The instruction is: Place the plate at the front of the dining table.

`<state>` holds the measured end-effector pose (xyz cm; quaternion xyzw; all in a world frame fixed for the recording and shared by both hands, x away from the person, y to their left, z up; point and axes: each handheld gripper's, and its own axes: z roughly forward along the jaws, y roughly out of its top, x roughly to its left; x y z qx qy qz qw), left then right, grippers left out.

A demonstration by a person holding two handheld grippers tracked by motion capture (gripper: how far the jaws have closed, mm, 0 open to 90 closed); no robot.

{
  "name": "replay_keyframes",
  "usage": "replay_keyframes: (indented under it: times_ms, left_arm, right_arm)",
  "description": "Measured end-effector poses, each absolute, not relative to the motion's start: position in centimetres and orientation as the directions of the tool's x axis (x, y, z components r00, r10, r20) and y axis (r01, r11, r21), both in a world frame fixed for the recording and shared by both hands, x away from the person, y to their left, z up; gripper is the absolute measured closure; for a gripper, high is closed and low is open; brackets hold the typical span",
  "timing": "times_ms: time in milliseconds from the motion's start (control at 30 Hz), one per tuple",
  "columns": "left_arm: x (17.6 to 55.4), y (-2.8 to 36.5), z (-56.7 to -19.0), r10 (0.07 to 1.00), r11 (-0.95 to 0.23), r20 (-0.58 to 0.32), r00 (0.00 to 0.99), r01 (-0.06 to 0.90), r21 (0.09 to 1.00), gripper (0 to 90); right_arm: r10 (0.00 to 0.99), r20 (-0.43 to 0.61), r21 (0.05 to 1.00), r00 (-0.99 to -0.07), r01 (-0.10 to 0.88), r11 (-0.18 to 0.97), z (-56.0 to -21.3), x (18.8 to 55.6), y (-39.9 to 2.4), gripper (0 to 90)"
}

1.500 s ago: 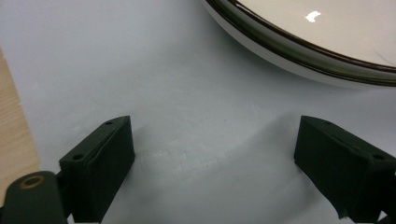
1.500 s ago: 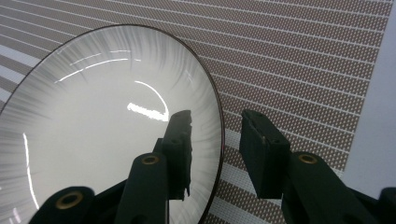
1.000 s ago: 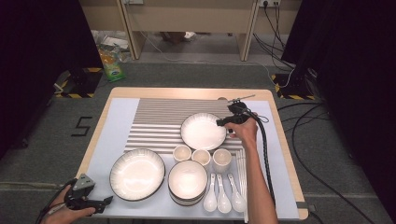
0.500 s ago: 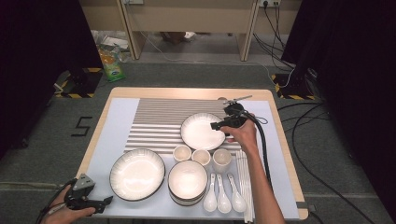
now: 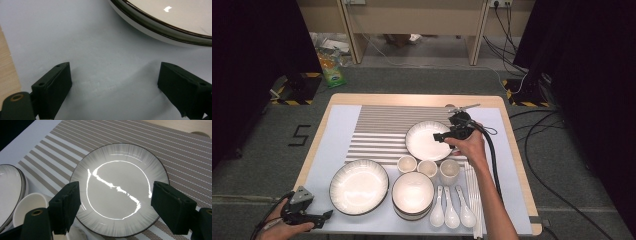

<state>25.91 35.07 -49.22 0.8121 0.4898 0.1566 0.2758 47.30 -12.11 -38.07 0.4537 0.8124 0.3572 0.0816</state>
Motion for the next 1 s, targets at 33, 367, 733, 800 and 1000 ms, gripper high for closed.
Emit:
replay_keyframes:
  times_ms: [33,367,733,800,1000]
  left_arm:
    - [25.9,35.1,-49.2,0.882,-0.368,-0.015,0.471,0.71,0.6,10.7]
    - [25.9,35.1,-49.2,0.882,-0.367,-0.017,0.471,0.709,0.602,10.7]
    - [25.9,35.1,-49.2,0.882,-0.367,-0.016,0.471,0.709,0.602,10.7]
    - [25.9,35.1,-49.2,0.883,-0.367,-0.016,0.47,0.71,0.602,10.6]
    - [25.9,35.1,-49.2,0.883,-0.367,-0.015,0.469,0.71,0.602,10.6]
  right_arm:
    - [0.792,0.196,0.656,-0.579,0.677,0.333,-38.1,47.2,-12.1,23.5]
    - [0.79,0.186,0.653,-0.584,0.674,0.345,-38.0,46.4,-12.0,21.9]
    - [0.766,0.184,0.665,-0.616,0.652,0.364,-37.5,45.3,-11.6,25.7]
    - [0.763,0.18,0.667,-0.621,0.647,0.37,-37.4,45.1,-11.5,25.7]
    - [0.753,0.175,0.668,-0.635,0.638,0.383,-37.1,44.5,-11.4,25.9]
